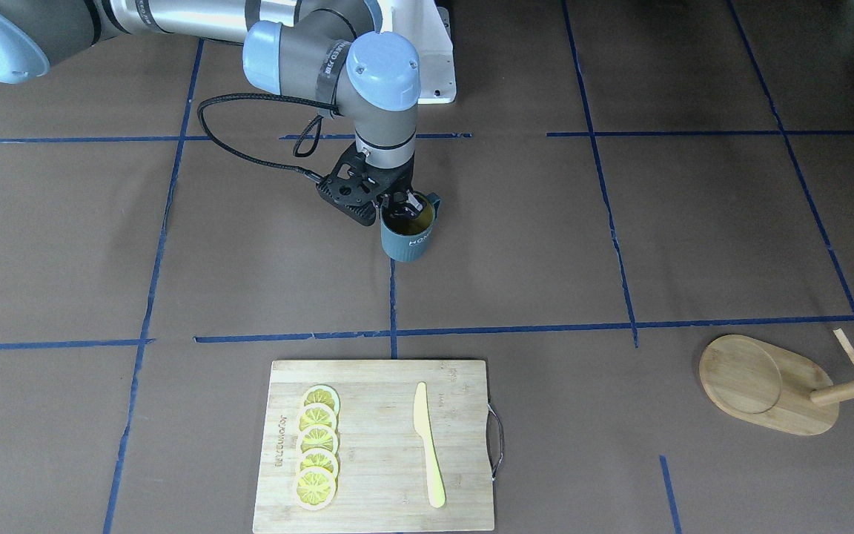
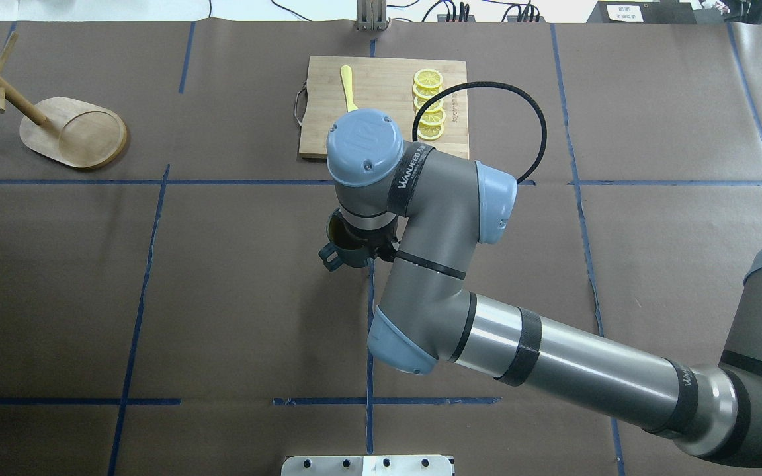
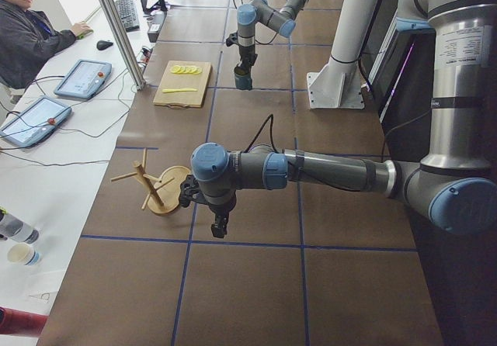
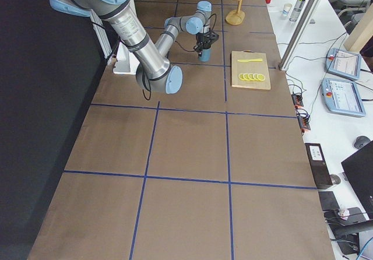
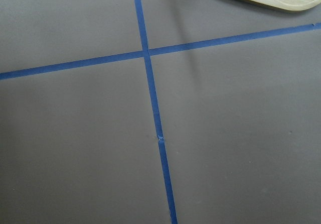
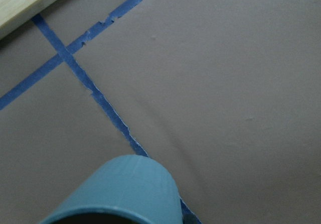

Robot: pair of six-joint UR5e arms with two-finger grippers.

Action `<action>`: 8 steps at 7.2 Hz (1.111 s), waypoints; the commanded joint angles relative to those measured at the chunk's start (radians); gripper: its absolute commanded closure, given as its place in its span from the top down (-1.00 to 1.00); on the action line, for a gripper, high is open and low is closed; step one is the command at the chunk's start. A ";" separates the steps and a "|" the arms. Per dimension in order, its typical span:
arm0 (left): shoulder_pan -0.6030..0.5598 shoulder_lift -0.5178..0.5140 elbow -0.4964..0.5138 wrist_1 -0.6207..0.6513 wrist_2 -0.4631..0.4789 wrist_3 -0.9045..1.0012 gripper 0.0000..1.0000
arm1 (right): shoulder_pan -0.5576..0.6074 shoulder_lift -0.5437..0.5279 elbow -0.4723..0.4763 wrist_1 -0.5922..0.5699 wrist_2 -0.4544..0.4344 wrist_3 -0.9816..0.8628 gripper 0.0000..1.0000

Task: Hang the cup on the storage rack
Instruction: 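Carry the mug with the right gripper to the table center and lower it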

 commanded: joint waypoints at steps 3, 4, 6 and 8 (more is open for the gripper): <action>0.000 0.002 -0.002 0.000 0.000 0.000 1.00 | -0.022 -0.031 -0.021 0.066 -0.010 0.020 0.98; 0.000 0.001 -0.002 0.000 0.000 0.000 1.00 | -0.021 -0.036 -0.015 0.066 -0.010 0.015 1.00; 0.000 0.001 -0.004 -0.001 0.000 0.000 1.00 | 0.025 -0.042 0.063 0.051 0.016 -0.055 1.00; 0.000 0.001 -0.019 0.000 0.000 0.000 1.00 | 0.106 -0.083 0.250 -0.134 0.086 -0.237 1.00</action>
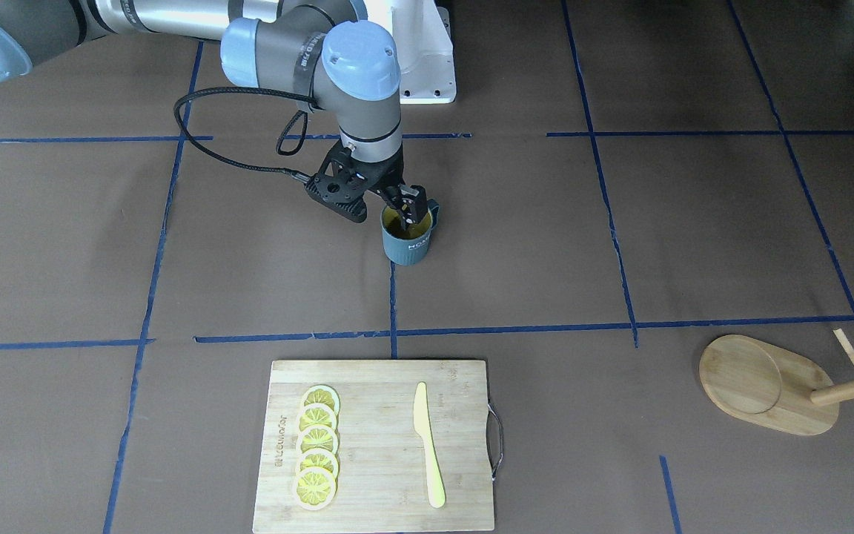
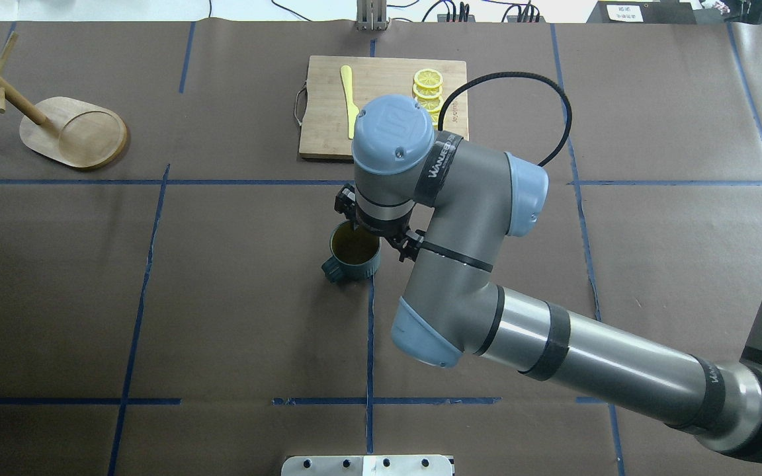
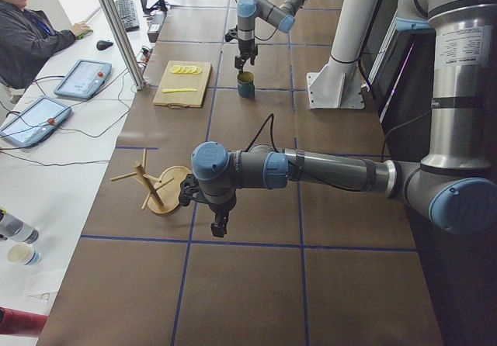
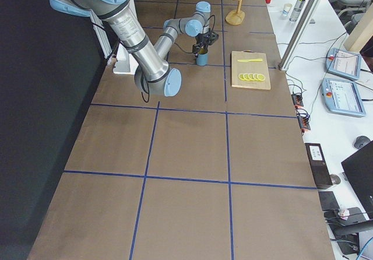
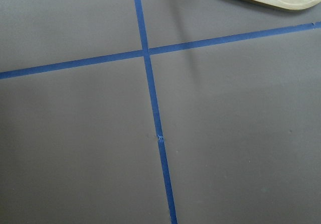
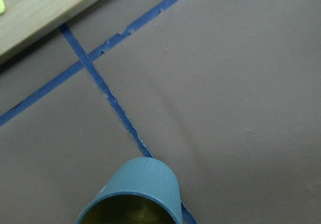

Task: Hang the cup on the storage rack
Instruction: 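Carry the mug with the right gripper to the table center and lower it, then open the right gripper and withdraw the right arm from the mug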

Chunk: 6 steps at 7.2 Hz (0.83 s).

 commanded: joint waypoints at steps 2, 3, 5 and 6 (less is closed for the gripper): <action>-0.002 0.007 -0.041 0.006 0.005 -0.002 1.00 | 0.192 -0.213 0.286 -0.131 0.145 -0.416 1.00; -0.003 0.007 -0.052 0.006 0.005 0.000 1.00 | 0.294 -0.281 0.300 -0.131 0.197 -0.598 1.00; 0.000 0.005 -0.055 0.004 0.009 -0.006 1.00 | 0.472 -0.439 0.300 -0.125 0.256 -0.951 1.00; 0.000 -0.005 -0.055 0.000 0.008 -0.012 1.00 | 0.558 -0.534 0.295 -0.125 0.289 -1.165 1.00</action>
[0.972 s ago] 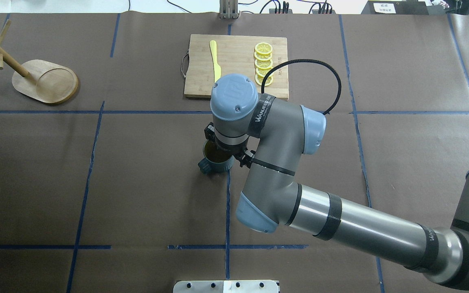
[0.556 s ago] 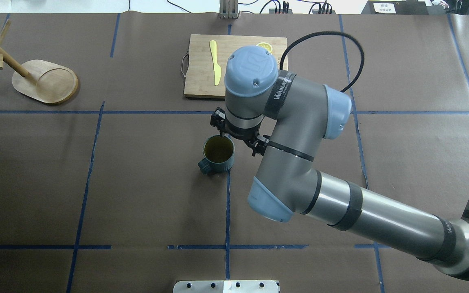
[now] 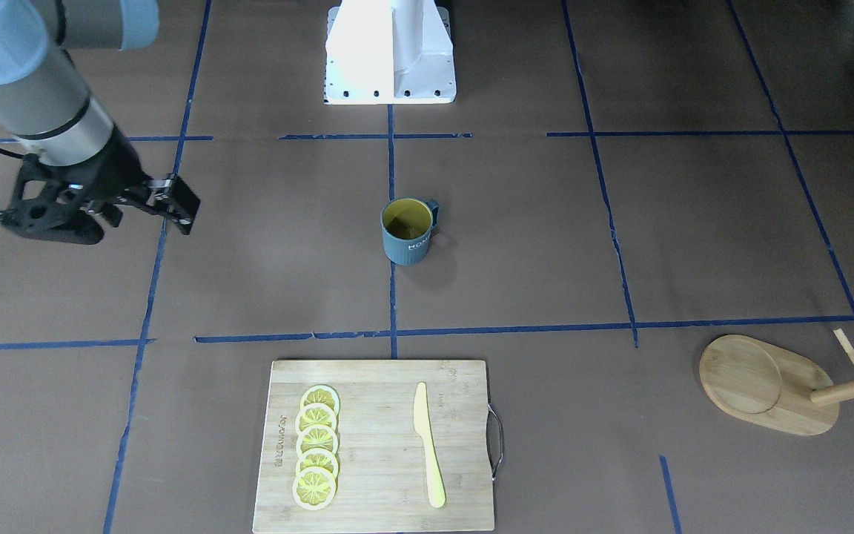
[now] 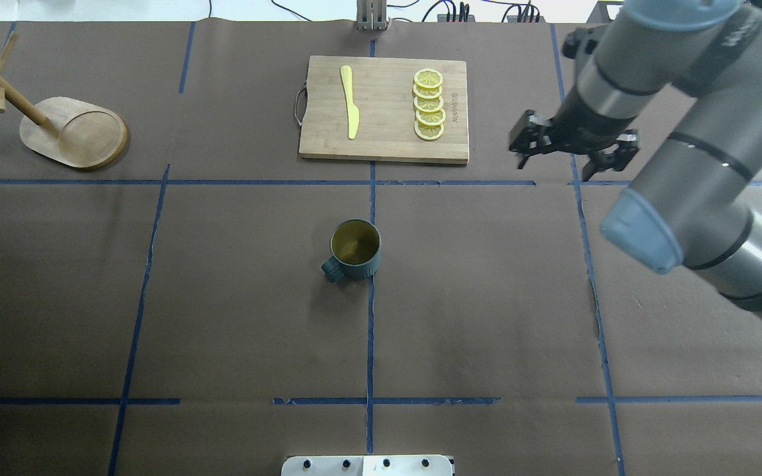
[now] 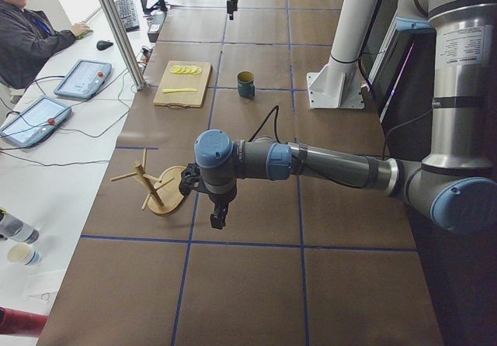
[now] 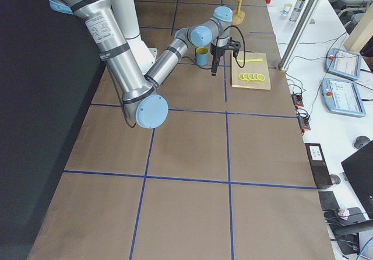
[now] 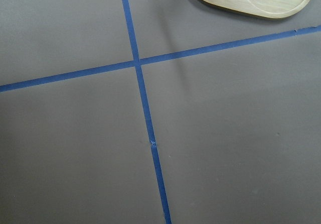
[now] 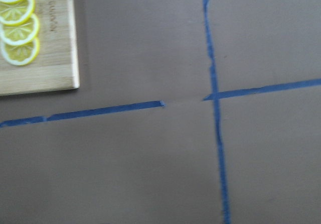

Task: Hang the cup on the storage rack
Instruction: 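Open the right gripper and withdraw the right arm from the mug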

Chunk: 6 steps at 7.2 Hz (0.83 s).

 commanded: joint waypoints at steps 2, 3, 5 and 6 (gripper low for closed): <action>0.001 -0.015 0.009 -0.041 -0.002 -0.006 1.00 | 0.277 -0.288 -0.005 0.003 0.083 -0.608 1.00; 0.002 -0.060 0.049 -0.030 -0.004 -0.008 1.00 | 0.344 -0.356 -0.005 0.005 0.081 -0.732 1.00; 0.002 -0.064 0.031 -0.035 -0.021 -0.040 1.00 | 0.429 -0.474 -0.003 0.008 0.081 -0.908 1.00; 0.004 -0.064 -0.010 -0.077 -0.024 -0.081 1.00 | 0.431 -0.487 0.006 0.008 0.078 -0.901 1.00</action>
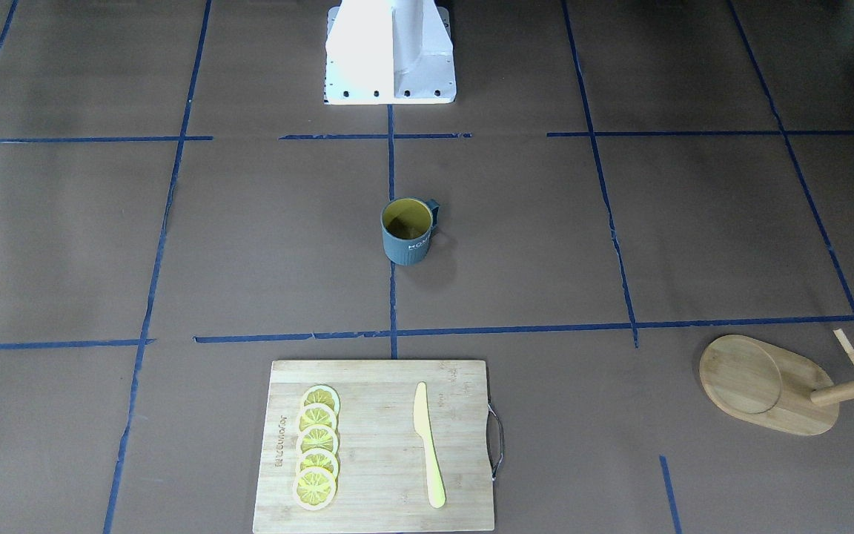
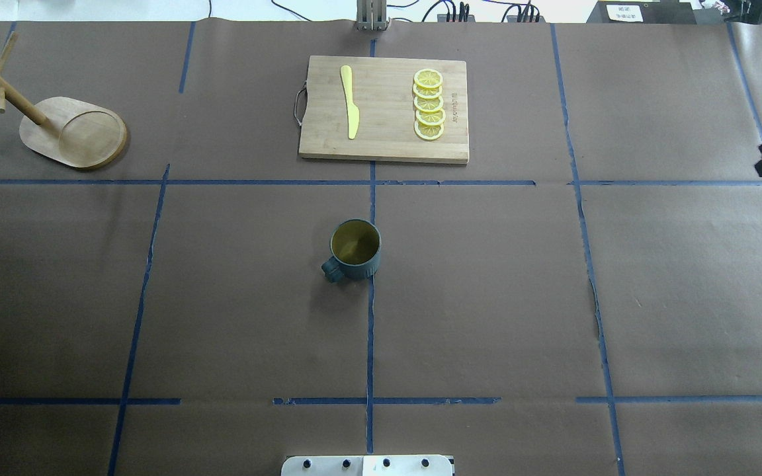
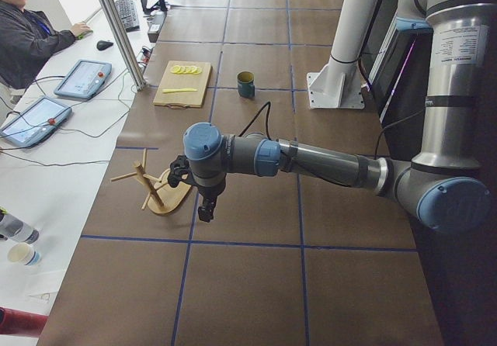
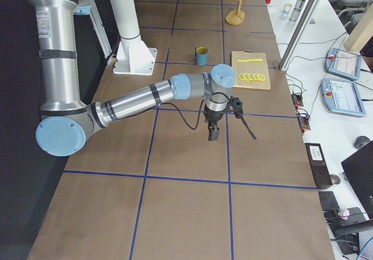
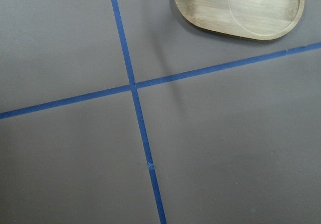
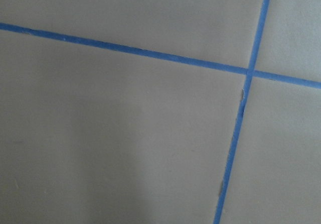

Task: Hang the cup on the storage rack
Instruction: 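Open the right gripper and withdraw the right arm from the mug, then move the left gripper in toward the mug at the table center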

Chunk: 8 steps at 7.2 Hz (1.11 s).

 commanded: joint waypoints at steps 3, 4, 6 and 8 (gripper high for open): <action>0.188 -0.009 -0.145 -0.256 -0.009 -0.054 1.00 | 0.020 -0.037 0.008 0.001 -0.004 -0.036 1.00; 0.263 -0.010 -0.148 -0.357 -0.005 -0.177 1.00 | 0.020 -0.035 0.008 0.001 -0.004 -0.034 1.00; 0.421 -0.034 -0.128 -0.642 0.067 -0.416 1.00 | 0.020 -0.035 0.006 0.002 -0.004 -0.036 1.00; 0.648 -0.091 -0.123 -0.784 0.321 -0.579 1.00 | 0.020 -0.029 0.003 0.002 -0.004 -0.036 1.00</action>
